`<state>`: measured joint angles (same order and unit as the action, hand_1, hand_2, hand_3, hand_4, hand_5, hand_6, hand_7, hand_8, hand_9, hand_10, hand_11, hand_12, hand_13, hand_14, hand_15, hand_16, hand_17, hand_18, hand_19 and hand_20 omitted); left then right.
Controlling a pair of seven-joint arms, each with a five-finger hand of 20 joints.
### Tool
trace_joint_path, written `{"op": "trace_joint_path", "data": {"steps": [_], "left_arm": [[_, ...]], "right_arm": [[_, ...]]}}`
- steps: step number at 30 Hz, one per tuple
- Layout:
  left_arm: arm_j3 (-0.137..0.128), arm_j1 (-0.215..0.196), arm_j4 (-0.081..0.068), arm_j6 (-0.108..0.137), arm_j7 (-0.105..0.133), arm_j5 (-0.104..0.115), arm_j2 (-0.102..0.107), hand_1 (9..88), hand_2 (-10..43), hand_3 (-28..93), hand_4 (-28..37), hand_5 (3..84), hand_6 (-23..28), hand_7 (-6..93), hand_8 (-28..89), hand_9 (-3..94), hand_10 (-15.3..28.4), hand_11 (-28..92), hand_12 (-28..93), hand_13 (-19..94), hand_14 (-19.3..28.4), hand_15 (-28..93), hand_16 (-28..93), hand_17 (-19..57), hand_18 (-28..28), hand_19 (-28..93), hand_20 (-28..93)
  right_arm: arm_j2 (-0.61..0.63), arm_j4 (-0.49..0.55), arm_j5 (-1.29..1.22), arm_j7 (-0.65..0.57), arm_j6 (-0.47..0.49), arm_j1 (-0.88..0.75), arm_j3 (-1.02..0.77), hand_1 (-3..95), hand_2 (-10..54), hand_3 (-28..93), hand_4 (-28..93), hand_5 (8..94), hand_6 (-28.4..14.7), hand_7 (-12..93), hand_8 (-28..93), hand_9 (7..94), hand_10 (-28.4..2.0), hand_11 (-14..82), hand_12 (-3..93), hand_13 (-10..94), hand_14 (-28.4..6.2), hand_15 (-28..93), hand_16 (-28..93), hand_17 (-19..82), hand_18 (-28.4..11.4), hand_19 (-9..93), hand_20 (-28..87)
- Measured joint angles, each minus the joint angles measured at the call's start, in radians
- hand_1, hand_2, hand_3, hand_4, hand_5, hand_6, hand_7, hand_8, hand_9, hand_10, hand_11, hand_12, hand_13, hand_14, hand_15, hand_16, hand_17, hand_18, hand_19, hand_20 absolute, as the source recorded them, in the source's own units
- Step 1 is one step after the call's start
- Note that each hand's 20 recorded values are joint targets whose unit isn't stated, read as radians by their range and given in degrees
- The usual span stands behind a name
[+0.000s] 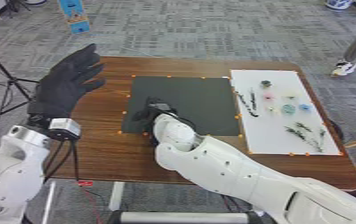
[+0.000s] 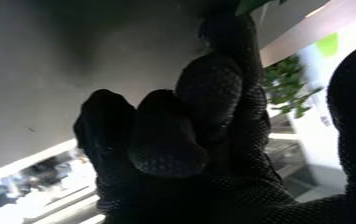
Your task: Arrange flowers
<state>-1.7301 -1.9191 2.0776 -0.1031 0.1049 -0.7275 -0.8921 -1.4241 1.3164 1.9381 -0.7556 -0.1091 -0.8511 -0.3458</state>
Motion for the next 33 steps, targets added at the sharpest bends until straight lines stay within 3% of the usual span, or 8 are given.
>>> {"op": "trace_joint_path", "data": {"steps": [5, 8, 12, 15, 20, 27, 30, 33], "left_arm": [[-0.071, -0.081, 0.047, 0.02, 0.033, -0.004, -0.024, 24.3, -9.5, 68, -28.3, 25.4, 1.7, 16.1, -9, 21.2, 9.7, 13, 17, 18, 12.2, 12, 6, -11.1, 21.0, 38, 8], [-0.109, -0.134, 0.071, 0.031, 0.051, -0.004, -0.047, 24.2, -9.5, 69, -28.3, 25.4, 1.6, 16.1, -9, 21.2, 9.7, 13, 17, 18, 12.2, 12, 6, -11.0, 21.0, 38, 8], [-0.13, -0.177, 0.078, 0.04, 0.051, -0.004, -0.073, 24.2, -9.5, 69, -28.3, 25.5, 1.7, 16.1, -9, 21.3, 9.6, 13, 17, 18, 12.2, 12, 6, -11.0, 21.0, 38, 8], [-0.142, -0.2, 0.081, 0.043, 0.047, -0.004, -0.087, 24.2, -9.5, 69, -28.3, 25.5, 1.7, 16.0, -9, 21.2, 9.7, 13, 17, 18, 12.2, 12, 6, -11.0, 21.0, 38, 8], [-0.162, -0.225, 0.089, 0.046, 0.041, -0.004, -0.1, 24.2, -9.5, 69, -28.3, 25.5, 1.7, 16.1, -9, 21.2, 9.7, 12, 17, 18, 12.2, 12, 6, -11.0, 21.0, 38, 8], [-0.197, -0.282, 0.113, 0.056, 0.039, -0.004, -0.108, 24.2, -9.5, 69, -28.3, 25.5, 1.7, 16.1, -9, 21.2, 9.7, 12, 17, 18, 12.3, 12, 6, -11.0, 21.0, 38, 8], [-0.197, -0.287, 0.113, 0.058, 0.039, -0.004, -0.11, 24.3, -9.5, 69, -28.3, 25.4, 1.7, 15.9, -9, 21.2, 9.7, 12, 17, 18, 12.2, 12, 6, -11.1, 21.0, 38, 8], [-0.193, -0.284, 0.112, 0.058, 0.032, -0.004, -0.11, 24.2, -9.5, 69, -28.3, 25.4, 1.7, 15.9, -9, 21.3, 9.8, 12, 17, 18, 12.3, 12, 6, -11.1, 21.0, 38, 8]], "right_arm": [[0.029, 0.023, 0.103, 0.027, 0.064, 0.029, 0.029, 17.7, -9.5, 77, -28, 67.4, -2.8, 44, -11, 78.1, -11.4, 52.8, 42.1, 75, -7.9, 79, 42, 50, -19.9, 93, 68], [0.076, 0.085, 0.092, 0.062, 0.169, 0.038, 0.012, 18.4, -9.5, 77, -28, 65.2, -4.2, 42, -10, 74.9, -12.7, 52.7, 42.0, 73, -8.8, 78, 41, 47, -20.4, 93, 66], [0.169, 0.239, -0.016, 0.104, 0.345, 0.008, -0.11, 19.5, -9.5, 77, -27, 62.7, -5.1, 39, -10, 71.6, -13.8, 51.7, 41.5, 70, -9.9, 78, 40, 44, -21.0, 93, 62], [0.248, 0.339, -0.02, 0.112, 0.376, -0.036, -0.191, 21.5, -9.5, 78, -27, 59.0, -5.3, 37, -10, 68.1, -14.0, 47.7, 37.9, 65, -11.5, 77, 37, 39, -21.7, 93, 58], [0.409, 0.462, 0.079, 0.114, 0.304, -0.148, -0.293, 21.7, -9.5, 80, -28, 52.8, -6.3, 29, -9, 58.2, -14.5, 39.5, 31.0, 57, -12.7, 77, 34, 33, -22.7, 92, 54], [0.633, 0.487, 0.188, 0.064, -0.084, -0.404, -0.497, 21.0, -9.5, 80, -28, 43.6, -9.5, 24, -7, 44.9, -17.4, 33.9, 28.9, 52, -14.3, 78, 31, 30, -23.1, 91, 53], [0.71, 0.486, 0.213, -0.015, -0.095, -0.511, -0.597, 20.0, -9.5, 81, -28, 38.8, -10.5, 27, -7, 38.6, -19.6, 37.4, 31.6, 49, -15.6, 79, 29, 28, -23.6, 90, 54], [0.752, 0.498, 0.209, -0.092, -0.027, -0.624, -0.729, 20.2, -9.5, 81, -28, 37.9, -10.7, 29, -8, 36.6, -20.4, 41.0, 34.0, 47, -16.0, 79, 28, 28, -23.8, 89, 54]]}}
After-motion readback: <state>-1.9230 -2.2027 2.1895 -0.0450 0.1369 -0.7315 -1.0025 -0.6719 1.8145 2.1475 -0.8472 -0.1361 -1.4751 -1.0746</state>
